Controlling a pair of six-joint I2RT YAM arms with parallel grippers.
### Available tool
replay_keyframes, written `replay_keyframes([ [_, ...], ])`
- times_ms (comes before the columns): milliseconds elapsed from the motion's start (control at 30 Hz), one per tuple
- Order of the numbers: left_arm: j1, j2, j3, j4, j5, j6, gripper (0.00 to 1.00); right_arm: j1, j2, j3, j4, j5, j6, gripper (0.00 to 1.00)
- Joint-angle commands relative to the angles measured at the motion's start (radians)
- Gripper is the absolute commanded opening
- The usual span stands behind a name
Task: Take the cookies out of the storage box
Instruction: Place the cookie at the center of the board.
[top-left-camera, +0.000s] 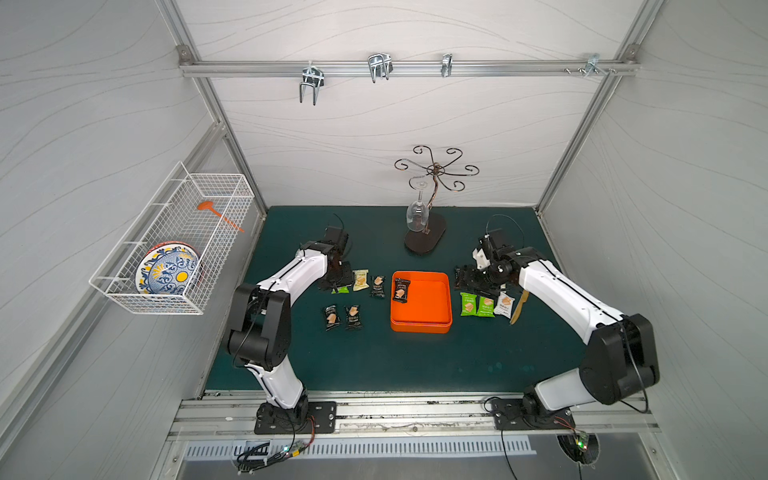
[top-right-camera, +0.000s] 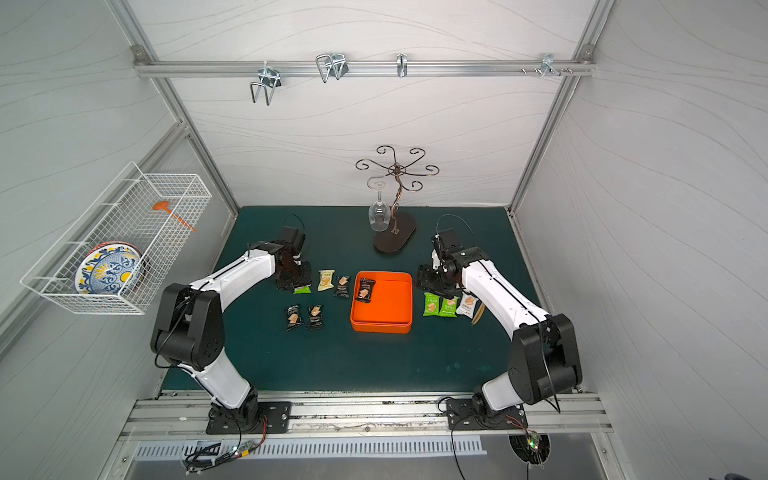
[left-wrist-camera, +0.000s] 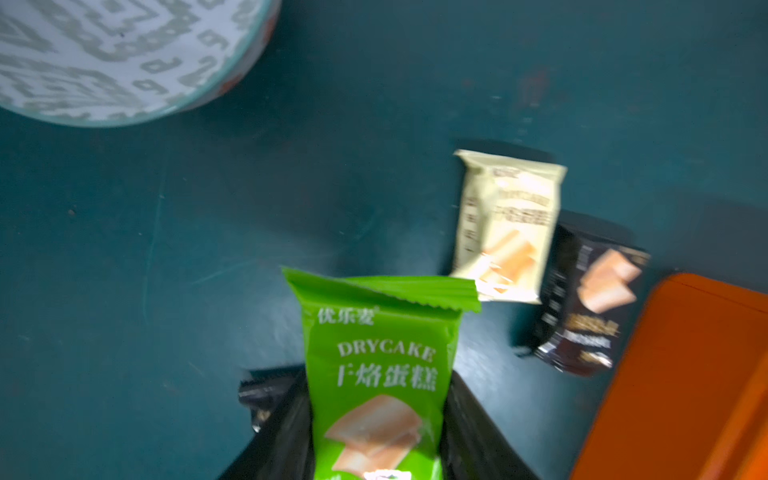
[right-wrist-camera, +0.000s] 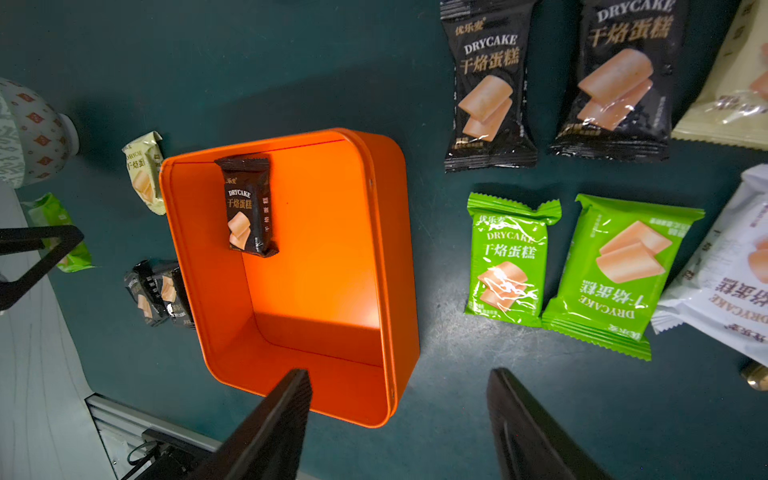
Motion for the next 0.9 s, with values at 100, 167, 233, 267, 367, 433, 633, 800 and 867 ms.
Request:
replay_keyframes([
  [100, 0.012, 0.087, 0.03, 0.093, 0.021, 0.017, 0.48, 0.005, 0.031, 0.05, -0.075, 0.026, -0.031, 0.72],
  [167, 0.012, 0.11, 0.032, 0.105, 0.024, 0.017, 0.48, 0.005, 0.036, 0.062, -0.088, 0.034, -0.035, 0.72],
  [233, 0.013, 0.13, 0.031, 0.109, 0.026, 0.017, 0.48, 0.005, 0.034, 0.071, -0.096, 0.04, -0.038, 0.72],
  [267, 0.014, 0.14, 0.031, 0.111, 0.027, 0.017, 0.48, 0.005, 0.033, 0.074, -0.101, 0.043, -0.038, 0.72],
  [367, 0.013, 0.157, 0.026, 0.117, 0.028, 0.014, 0.48, 0.006, 0.025, 0.08, -0.11, 0.054, -0.042, 0.72],
  [433, 0.013, 0.163, 0.022, 0.121, 0.029, 0.011, 0.48, 0.005, 0.021, 0.08, -0.117, 0.06, -0.048, 0.72],
  [633, 0.013, 0.151, 0.017, 0.114, 0.018, 0.011, 0.59, 0.006, 0.002, 0.059, -0.111, 0.06, -0.049, 0.71],
  [800, 0.013, 0.109, 0.03, 0.078, 0.004, 0.001, 0.62, 0.006, -0.015, 0.043, -0.103, 0.06, -0.048, 0.71],
  [867, 0.013, 0.077, 0.036, 0.059, 0.008, -0.006, 0.62, 0.005, -0.025, 0.037, -0.101, 0.06, -0.049, 0.71],
])
